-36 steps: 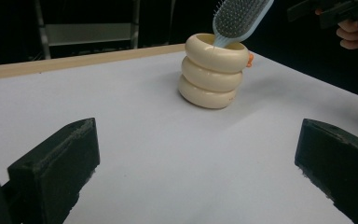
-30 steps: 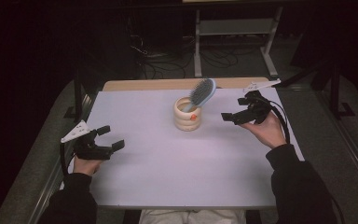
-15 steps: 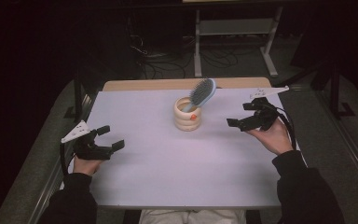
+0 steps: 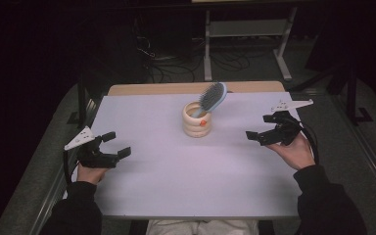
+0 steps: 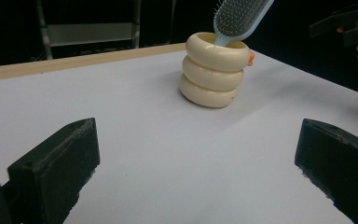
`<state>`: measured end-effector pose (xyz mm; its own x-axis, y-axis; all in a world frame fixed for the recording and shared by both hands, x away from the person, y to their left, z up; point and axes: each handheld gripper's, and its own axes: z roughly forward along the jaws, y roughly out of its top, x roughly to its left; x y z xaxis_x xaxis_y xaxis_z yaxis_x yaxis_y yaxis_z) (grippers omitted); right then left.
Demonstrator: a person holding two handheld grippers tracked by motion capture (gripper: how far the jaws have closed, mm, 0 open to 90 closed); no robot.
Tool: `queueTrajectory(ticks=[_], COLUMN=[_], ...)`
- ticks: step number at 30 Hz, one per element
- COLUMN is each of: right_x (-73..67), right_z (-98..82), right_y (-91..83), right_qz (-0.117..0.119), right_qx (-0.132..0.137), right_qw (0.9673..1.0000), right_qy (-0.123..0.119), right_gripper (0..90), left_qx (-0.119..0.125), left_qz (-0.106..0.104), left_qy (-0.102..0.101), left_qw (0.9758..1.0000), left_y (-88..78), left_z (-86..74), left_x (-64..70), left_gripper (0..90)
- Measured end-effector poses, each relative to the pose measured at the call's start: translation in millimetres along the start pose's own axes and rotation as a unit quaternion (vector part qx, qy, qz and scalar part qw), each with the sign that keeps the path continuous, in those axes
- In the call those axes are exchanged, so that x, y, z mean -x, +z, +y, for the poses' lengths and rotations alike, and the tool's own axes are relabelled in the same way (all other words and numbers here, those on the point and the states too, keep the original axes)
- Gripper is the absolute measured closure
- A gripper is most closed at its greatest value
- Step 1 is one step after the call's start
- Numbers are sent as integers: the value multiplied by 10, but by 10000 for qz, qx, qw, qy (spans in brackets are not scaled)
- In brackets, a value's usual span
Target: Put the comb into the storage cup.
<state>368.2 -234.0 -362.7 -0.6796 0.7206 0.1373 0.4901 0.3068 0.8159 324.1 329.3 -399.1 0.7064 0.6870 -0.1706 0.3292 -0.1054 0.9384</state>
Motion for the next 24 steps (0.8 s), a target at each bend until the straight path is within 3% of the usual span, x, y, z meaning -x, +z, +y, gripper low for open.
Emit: queueTrajectory(ticks=[11,15,24], right_x=[28,42,53], right_z=[-247,-336,-540], right_y=[-128,-185,-372], right_qz=[-122,-108,-230], right_qx=[101,174,421], right_qw=[9998,9997,9986], right_qy=[129,153,216], right_gripper=[0,0,0], left_qx=[-36,-150,-158], left_qz=[-12,54,142], left_qy=[-10,-35,-114], left_qw=[10000,9999,9997], left_y=[12,37,22], left_z=[-7,-26,-42], left_x=[-11,-34,-52], left_gripper=[0,0,0])
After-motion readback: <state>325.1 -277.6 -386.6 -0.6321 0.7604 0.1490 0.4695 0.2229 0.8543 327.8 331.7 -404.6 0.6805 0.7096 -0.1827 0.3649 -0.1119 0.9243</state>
